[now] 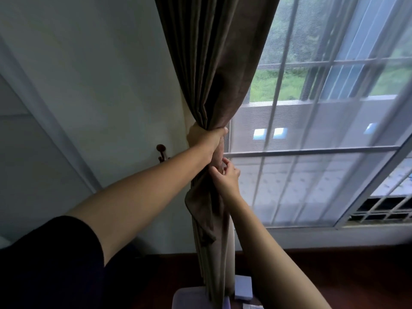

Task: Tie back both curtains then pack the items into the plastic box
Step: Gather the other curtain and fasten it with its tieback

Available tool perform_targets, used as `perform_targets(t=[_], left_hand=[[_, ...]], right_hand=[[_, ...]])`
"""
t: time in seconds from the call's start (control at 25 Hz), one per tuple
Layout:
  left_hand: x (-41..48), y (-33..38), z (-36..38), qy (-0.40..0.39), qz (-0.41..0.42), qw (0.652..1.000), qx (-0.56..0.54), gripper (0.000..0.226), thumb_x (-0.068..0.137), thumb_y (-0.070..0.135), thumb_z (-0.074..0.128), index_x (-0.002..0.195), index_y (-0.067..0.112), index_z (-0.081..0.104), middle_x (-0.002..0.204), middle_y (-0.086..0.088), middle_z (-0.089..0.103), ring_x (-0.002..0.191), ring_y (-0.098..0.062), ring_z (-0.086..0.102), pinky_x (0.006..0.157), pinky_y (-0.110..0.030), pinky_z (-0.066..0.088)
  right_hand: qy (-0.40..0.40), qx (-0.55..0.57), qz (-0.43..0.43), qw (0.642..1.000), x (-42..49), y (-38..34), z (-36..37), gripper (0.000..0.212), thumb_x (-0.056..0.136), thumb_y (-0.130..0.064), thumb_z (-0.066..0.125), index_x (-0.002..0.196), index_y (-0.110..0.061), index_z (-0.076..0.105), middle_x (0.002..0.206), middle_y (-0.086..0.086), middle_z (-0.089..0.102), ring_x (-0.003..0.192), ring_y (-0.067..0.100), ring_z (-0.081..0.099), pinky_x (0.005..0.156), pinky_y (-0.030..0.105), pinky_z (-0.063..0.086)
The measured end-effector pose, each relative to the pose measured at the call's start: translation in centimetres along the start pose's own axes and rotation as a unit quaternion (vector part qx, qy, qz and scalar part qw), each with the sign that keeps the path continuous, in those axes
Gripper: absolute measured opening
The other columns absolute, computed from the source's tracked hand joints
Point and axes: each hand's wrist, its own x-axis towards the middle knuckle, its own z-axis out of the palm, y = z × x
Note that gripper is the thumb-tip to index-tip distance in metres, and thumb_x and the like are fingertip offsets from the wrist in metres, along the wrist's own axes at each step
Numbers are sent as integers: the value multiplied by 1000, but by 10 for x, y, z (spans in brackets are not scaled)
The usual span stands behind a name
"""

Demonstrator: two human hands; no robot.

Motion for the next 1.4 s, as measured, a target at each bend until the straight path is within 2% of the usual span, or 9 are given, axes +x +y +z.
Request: perform_targets(t=[0.2,0.4,0.68,0.76,0.84,0.92,1.08,1.24,1.4], left_hand=[[7,-4,-4,-29,-15,999,9,56,62,27,84,111,12,62,105,-1,68,96,-19,63,80,-21,45],[20,-7,-11,-154,-42,986,-42,55,54,21,88,103,7,67,94,-2,73,89,-19,68,83,-27,52],[35,-20,-64,-351,-17,927,-133,35,71,-2,63,105,7,65,97,-5,70,92,-18,66,83,-30,53],[37,-48,-85,-310,-33,926,-211,41,70,-13,42,98,12,61,93,-5,64,83,-14,62,70,-26,47],[31,-87,-98,-245,-9,967,-76,48,75,-17,38,106,16,56,108,-5,59,95,-13,58,65,-20,42],[24,-124,-100,-280,54,954,97,46,79,-6,51,118,19,53,118,-1,58,108,-12,56,71,-14,45],[12,-144,-93,-266,158,938,156,44,85,21,66,126,18,52,117,4,62,109,-9,58,83,-5,40],[5,-143,-88,-237,221,923,206,36,90,16,58,125,10,55,115,-8,66,104,-18,62,75,-7,41],[-2,-143,-80,-219,249,913,238,31,93,9,45,121,5,56,113,-15,66,102,-29,63,80,-21,44]], right_hand=[[48,-89,-73,992,1,-5,29,80,63,-48,69,130,-15,37,124,7,53,126,29,42,111,52,25],[126,-16,-74,989,5,-2,46,69,49,-56,71,105,-25,44,94,3,67,91,31,62,87,48,49],[62,-101,-87,989,13,6,18,58,64,-25,74,115,-26,47,87,-1,62,91,29,64,72,32,48],[38,-122,-109,986,14,7,9,66,62,-22,74,121,-27,46,92,-2,62,94,27,63,77,35,51],[17,-131,-125,983,14,8,4,75,61,-19,75,128,-29,42,97,-3,62,96,24,62,81,38,52],[0,-121,-136,983,12,10,0,80,60,-16,75,129,-36,41,99,-6,62,96,19,63,82,36,53],[-50,-104,-156,981,10,13,-2,73,59,-6,75,109,-49,44,96,-16,64,87,-2,62,74,18,53],[-105,-69,-124,984,16,12,5,75,45,-30,80,115,-22,56,104,-1,71,99,15,67,89,47,54],[-8,-15,-131,991,0,-10,16,71,54,-39,87,115,-30,51,96,-20,65,89,-4,62,81,19,51]])
